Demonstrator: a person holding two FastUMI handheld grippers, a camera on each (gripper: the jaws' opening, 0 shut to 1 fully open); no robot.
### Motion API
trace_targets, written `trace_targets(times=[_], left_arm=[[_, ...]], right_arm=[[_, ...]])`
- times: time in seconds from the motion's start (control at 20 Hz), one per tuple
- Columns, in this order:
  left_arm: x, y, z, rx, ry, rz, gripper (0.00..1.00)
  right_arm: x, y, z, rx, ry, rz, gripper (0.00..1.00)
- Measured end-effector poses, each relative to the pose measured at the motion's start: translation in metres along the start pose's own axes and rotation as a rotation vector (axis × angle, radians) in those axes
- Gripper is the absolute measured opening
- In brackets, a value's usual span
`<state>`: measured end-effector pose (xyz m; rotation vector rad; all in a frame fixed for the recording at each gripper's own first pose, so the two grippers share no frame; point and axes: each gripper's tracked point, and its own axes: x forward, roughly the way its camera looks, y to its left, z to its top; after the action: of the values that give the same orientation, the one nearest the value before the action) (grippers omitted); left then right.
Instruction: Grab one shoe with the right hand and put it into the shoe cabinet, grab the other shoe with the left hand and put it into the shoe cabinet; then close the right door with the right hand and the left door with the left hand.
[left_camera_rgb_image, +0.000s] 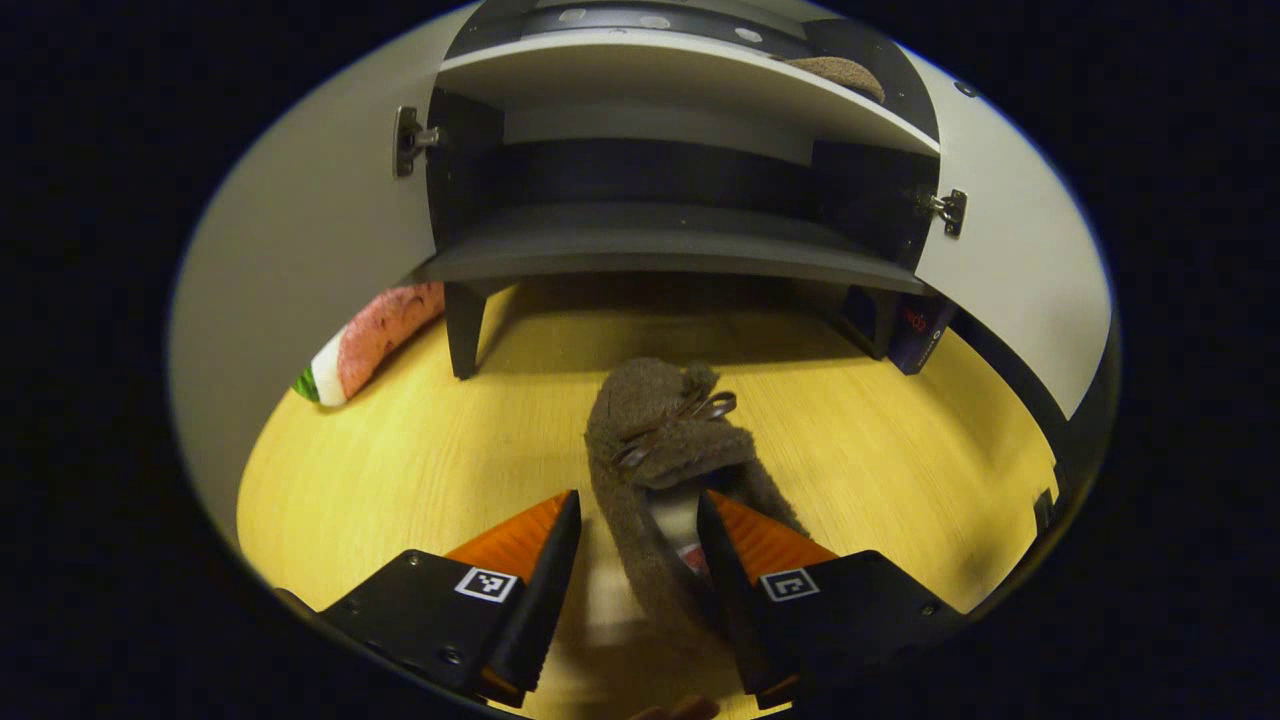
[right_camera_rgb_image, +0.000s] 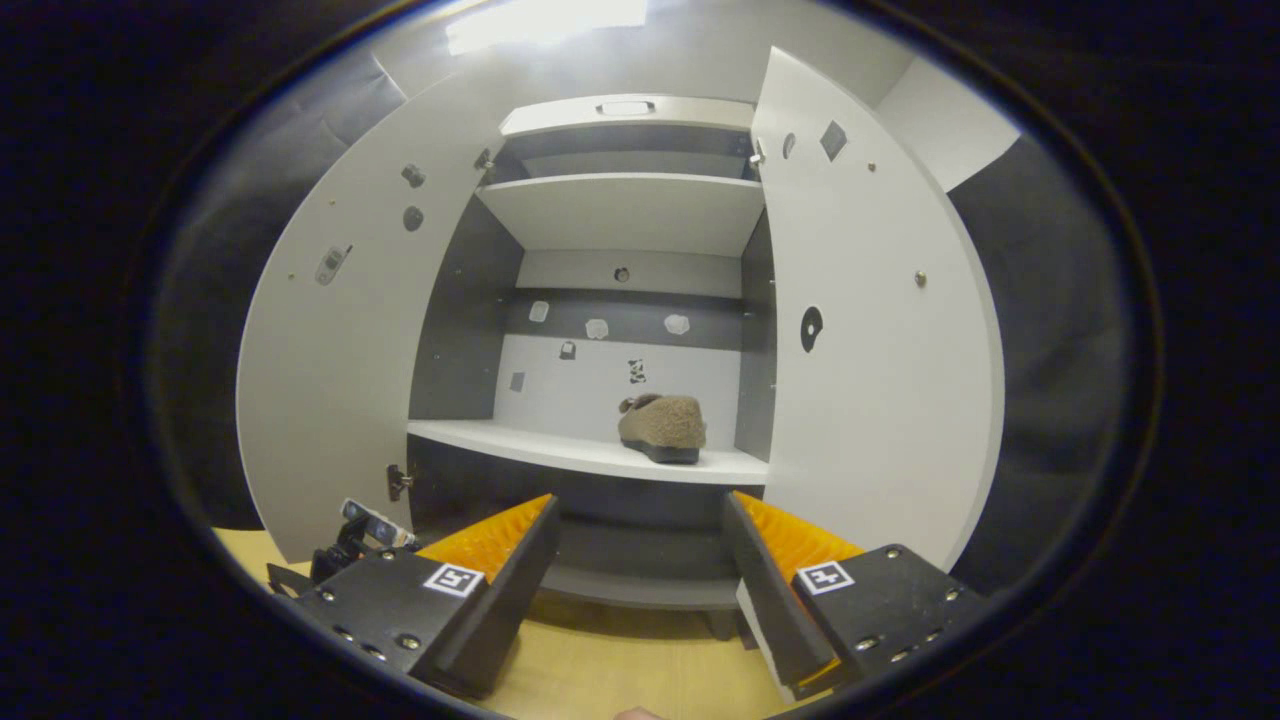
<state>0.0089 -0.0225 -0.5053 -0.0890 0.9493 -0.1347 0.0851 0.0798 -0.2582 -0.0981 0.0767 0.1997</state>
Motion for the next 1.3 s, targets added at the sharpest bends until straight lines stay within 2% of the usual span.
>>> trace_targets(times=[0.1,0.15,0.25,0.35,0.5,0.85,1.3], left_arm=[[0.004,-0.003,0.002,-0.049,-0.005,-0.034,0.67],[0.007,-0.001,0.006,-0.056,-0.011,-0.036,0.58],[0.010,0.012,0.006,-0.063,-0.008,0.008,0.17],[0.007,0.012,0.009,-0.064,-0.016,0.010,0.01],[-0.012,0.008,0.030,-0.008,-0.095,0.022,0.01],[-0.094,-0.001,0.133,0.068,-0.424,0.062,0.01],[-0.166,-0.012,0.252,0.042,-0.679,0.091,0.00]], right_arm=[[0.000,-0.002,-0.004,0.008,0.004,-0.001,0.98],[0.000,-0.001,-0.006,0.009,0.009,0.000,0.98],[0.000,-0.002,-0.011,0.009,0.021,0.002,0.98],[-0.001,-0.002,-0.018,0.002,0.034,0.003,0.98],[-0.002,-0.009,-0.028,-0.007,0.060,-0.008,0.98],[-0.007,-0.021,-0.026,0.018,0.056,-0.022,0.98],[-0.018,-0.032,0.006,0.006,0.005,0.006,0.98]])
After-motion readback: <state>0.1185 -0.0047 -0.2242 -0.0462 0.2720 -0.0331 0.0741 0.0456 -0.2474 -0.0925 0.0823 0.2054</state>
